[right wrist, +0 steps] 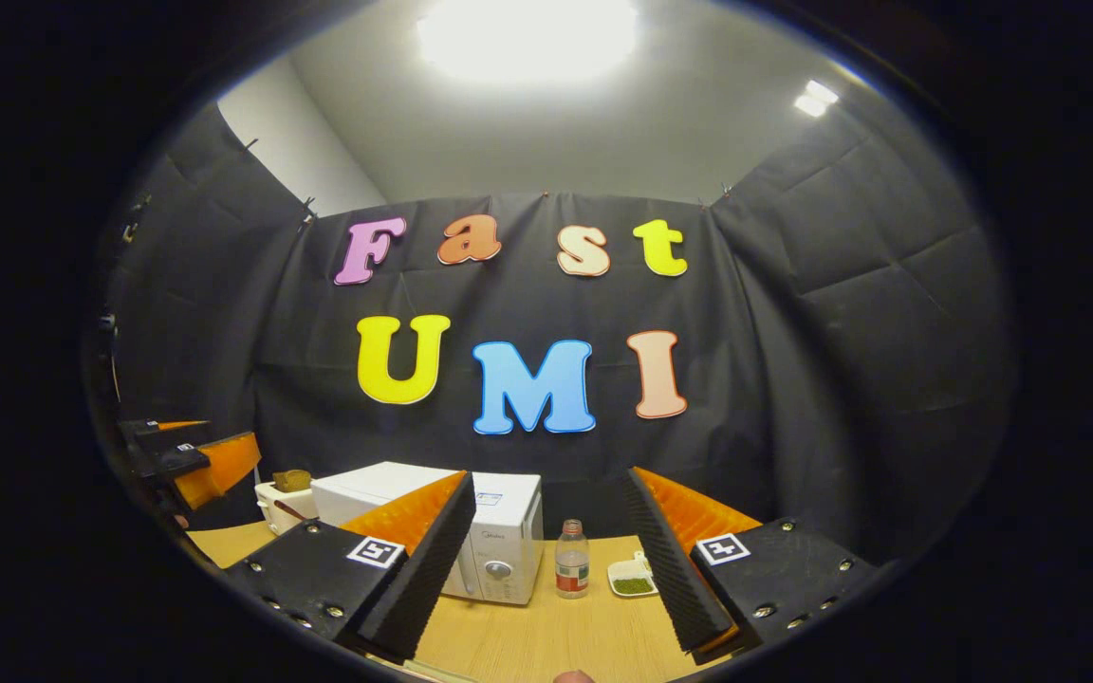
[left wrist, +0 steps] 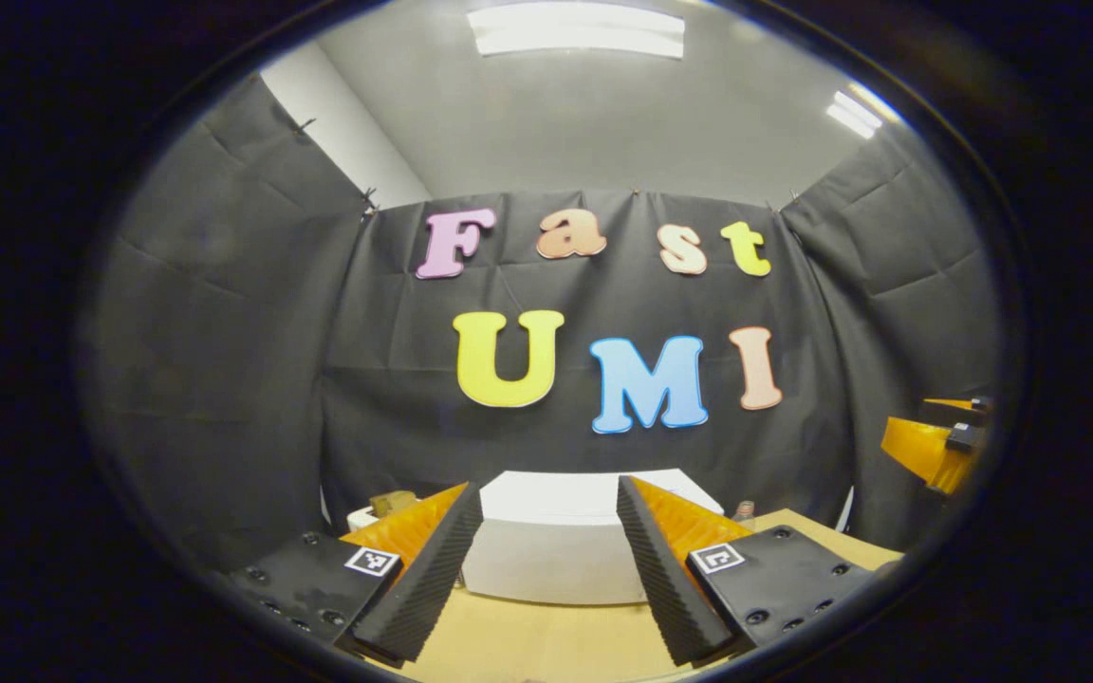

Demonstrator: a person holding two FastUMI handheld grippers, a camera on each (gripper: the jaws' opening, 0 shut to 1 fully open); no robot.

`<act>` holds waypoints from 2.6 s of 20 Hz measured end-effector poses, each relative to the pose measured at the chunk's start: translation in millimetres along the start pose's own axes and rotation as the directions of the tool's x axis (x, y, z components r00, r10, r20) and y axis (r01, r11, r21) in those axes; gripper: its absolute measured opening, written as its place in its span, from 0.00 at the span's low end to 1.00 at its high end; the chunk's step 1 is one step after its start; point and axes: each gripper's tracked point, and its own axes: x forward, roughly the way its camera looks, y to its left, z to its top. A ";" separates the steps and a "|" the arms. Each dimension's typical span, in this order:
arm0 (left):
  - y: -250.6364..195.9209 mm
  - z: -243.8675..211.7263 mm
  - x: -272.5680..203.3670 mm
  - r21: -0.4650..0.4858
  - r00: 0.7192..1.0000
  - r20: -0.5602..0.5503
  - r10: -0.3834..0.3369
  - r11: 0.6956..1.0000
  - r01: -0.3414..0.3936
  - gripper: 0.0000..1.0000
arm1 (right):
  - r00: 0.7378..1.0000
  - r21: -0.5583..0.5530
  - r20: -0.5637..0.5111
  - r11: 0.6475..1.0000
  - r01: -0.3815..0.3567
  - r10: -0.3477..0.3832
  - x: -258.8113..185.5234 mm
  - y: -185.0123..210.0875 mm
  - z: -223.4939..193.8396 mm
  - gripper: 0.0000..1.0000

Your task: Open the microwave oven with the left hand, put the food in, and close the microwave oven.

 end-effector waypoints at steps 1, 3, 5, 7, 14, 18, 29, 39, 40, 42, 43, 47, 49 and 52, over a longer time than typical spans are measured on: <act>-4.4 -4.6 8.9 -0.006 1.000 -0.005 -0.013 1.000 0.013 0.94 | 1.000 -0.011 0.005 1.000 0.018 -0.018 -2.9 -6.3 2.5 0.96; -13.4 -13.5 27.8 -0.013 0.999 -0.015 -0.035 0.999 0.035 0.94 | 0.999 -0.030 0.008 0.998 0.052 -0.051 -10.6 -17.8 1.6 0.96; -23.4 -23.6 44.2 -0.013 0.998 -0.026 -0.058 0.998 0.058 0.94 | 0.996 -0.038 -0.001 0.995 0.088 -0.089 -16.9 -31.3 -0.8 0.96; -34.1 -35.4 60.0 -0.014 0.996 -0.039 -0.082 0.997 0.081 0.96 | 0.992 -0.040 -0.013 0.991 0.124 -0.125 -23.6 -43.9 -3.3 0.96; -73.2 -77.0 109.5 -0.042 0.981 -0.101 -0.164 0.986 0.161 0.95 | 0.972 -0.077 -0.015 0.969 0.233 -0.235 -49.2 -77.2 1.0 0.96; -101.5 -106.0 135.6 -0.059 0.967 -0.137 -0.214 0.976 0.208 0.95 | 0.959 -0.092 -0.041 0.957 0.276 -0.280 -61.9 -91.2 -5.9 0.96; -148.3 -220.7 182.8 -0.032 0.916 -0.329 -0.230 0.972 0.233 0.96 | 0.931 -0.108 -0.078 0.931 0.348 -0.357 -88.9 -116.1 -11.8 0.96; -166.5 -275.1 205.2 0.005 0.871 -0.433 -0.232 0.966 0.260 0.88 | 0.913 -0.147 -0.105 0.914 0.377 -0.394 -101.4 -134.8 -16.0 0.96; -164.2 -278.5 205.1 0.013 0.871 -0.439 -0.219 0.968 0.250 0.81 | 0.913 -0.150 -0.104 0.914 0.378 -0.395 -101.9 -136.0 -16.1 0.96; -159.4 -285.3 207.1 0.028 0.871 -0.452 -0.190 0.974 0.227 0.63 | 0.914 -0.152 -0.105 0.915 0.374 -0.392 -102.6 -136.2 -15.6 0.96; -159.1 -287.0 207.2 0.020 0.871 -0.453 -0.190 0.975 0.223 0.52 | 0.915 -0.153 -0.105 0.916 0.372 -0.389 -102.4 -136.1 -14.7 0.96; -165.2 -288.4 207.0 0.015 0.862 -0.468 -0.194 0.974 0.227 0.37 | 0.920 -0.152 -0.092 0.918 0.366 -0.382 -101.9 -136.8 -10.1 0.96; -163.8 -287.4 204.7 0.033 0.857 -0.485 -0.173 0.976 0.216 0.32 | 0.923 -0.148 -0.087 0.921 0.361 -0.376 -100.1 -135.7 -9.5 0.96; -163.7 -288.9 204.8 0.030 0.858 -0.485 -0.167 0.978 0.208 0.29 | 0.928 -0.146 -0.089 0.927 0.346 -0.361 -99.2 -133.4 -12.2 0.96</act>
